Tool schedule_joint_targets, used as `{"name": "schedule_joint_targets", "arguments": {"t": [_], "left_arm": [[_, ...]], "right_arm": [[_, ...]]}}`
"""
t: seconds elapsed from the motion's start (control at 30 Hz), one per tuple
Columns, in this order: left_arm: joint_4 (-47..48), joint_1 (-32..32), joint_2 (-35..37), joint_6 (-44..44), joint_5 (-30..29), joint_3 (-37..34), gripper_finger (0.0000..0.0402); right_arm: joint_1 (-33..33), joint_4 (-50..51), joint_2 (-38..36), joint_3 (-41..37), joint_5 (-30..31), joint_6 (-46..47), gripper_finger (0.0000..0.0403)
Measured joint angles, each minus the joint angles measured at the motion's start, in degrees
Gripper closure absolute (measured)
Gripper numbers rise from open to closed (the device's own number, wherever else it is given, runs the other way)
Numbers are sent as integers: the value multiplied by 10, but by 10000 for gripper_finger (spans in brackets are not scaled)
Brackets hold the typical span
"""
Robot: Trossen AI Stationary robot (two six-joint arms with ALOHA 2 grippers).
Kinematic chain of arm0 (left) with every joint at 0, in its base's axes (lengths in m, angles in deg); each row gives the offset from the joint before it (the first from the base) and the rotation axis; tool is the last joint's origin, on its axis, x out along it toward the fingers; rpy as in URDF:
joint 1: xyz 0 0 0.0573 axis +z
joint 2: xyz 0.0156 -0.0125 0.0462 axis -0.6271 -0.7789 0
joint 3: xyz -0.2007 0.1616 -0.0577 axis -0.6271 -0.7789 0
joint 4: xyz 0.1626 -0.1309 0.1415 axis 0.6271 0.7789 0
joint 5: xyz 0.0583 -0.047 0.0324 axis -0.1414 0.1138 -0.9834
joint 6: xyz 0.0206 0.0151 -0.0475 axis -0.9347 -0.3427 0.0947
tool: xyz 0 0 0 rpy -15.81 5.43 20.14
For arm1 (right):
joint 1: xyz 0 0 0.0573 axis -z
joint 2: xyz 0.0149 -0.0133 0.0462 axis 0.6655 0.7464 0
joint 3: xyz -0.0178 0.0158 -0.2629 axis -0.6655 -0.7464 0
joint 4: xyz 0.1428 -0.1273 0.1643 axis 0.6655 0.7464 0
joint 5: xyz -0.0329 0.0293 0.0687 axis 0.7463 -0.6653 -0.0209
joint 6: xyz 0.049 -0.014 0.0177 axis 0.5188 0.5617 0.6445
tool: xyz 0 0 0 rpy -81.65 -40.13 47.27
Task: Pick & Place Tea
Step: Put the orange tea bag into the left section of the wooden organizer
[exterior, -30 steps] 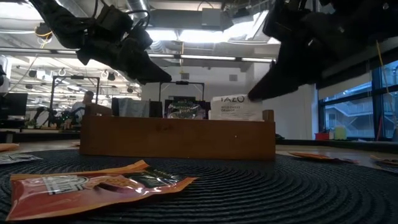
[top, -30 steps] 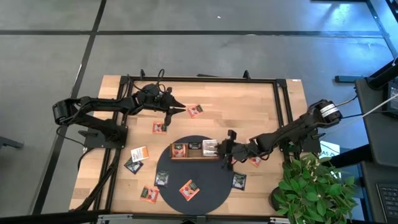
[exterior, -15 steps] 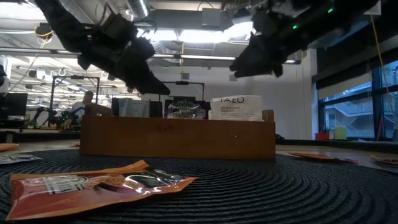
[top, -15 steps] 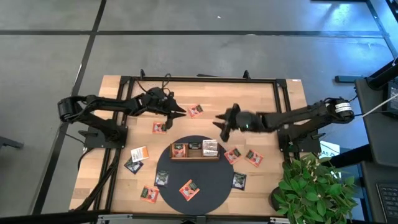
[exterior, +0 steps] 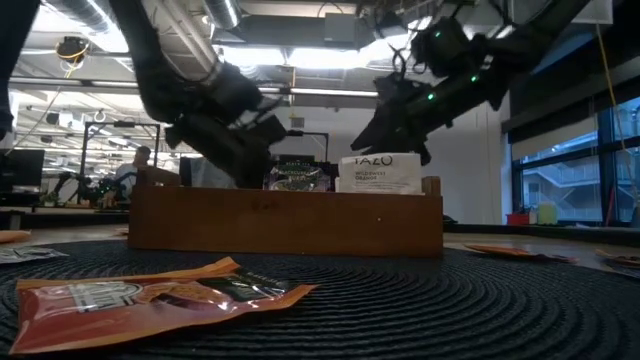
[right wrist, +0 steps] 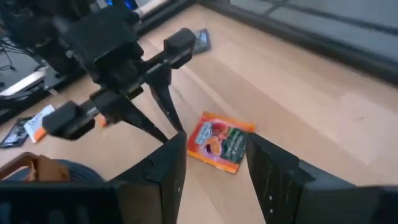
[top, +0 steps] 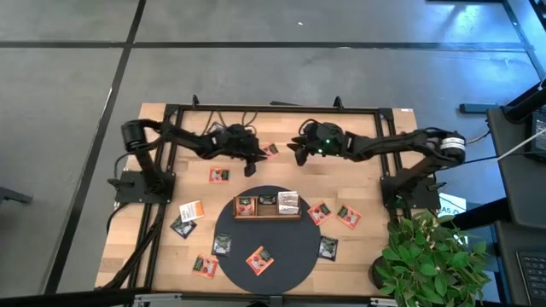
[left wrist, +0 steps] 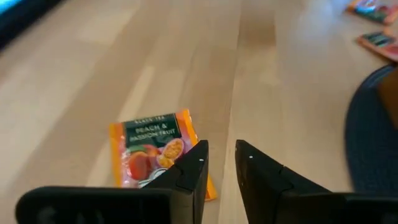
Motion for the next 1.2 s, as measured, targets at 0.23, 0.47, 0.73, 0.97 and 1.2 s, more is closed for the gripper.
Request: {"name": "schedule_joint_targets", "arguments": {"t": [0.23, 0.47, 0.73, 0.97, 1.2], "left_arm": [[69, 0, -64, 1, -47, 53, 325], [82, -10, -78, -13, -56, 60, 325], [90, -36, -78, -43, -56, 60, 325], [70, -50, -80, -43, -56, 58, 325], [46, -50, -81, -34, -56, 57, 325]], "right_arm": [[8, 45, 97, 77, -28, 5, 237], [32, 233, 207, 208, -29, 63, 237], [57, 272, 264, 254, -100, 55, 237], [67, 278, 265, 254, -153, 92, 237], [65, 287, 274, 255, -179, 103, 237]]}}
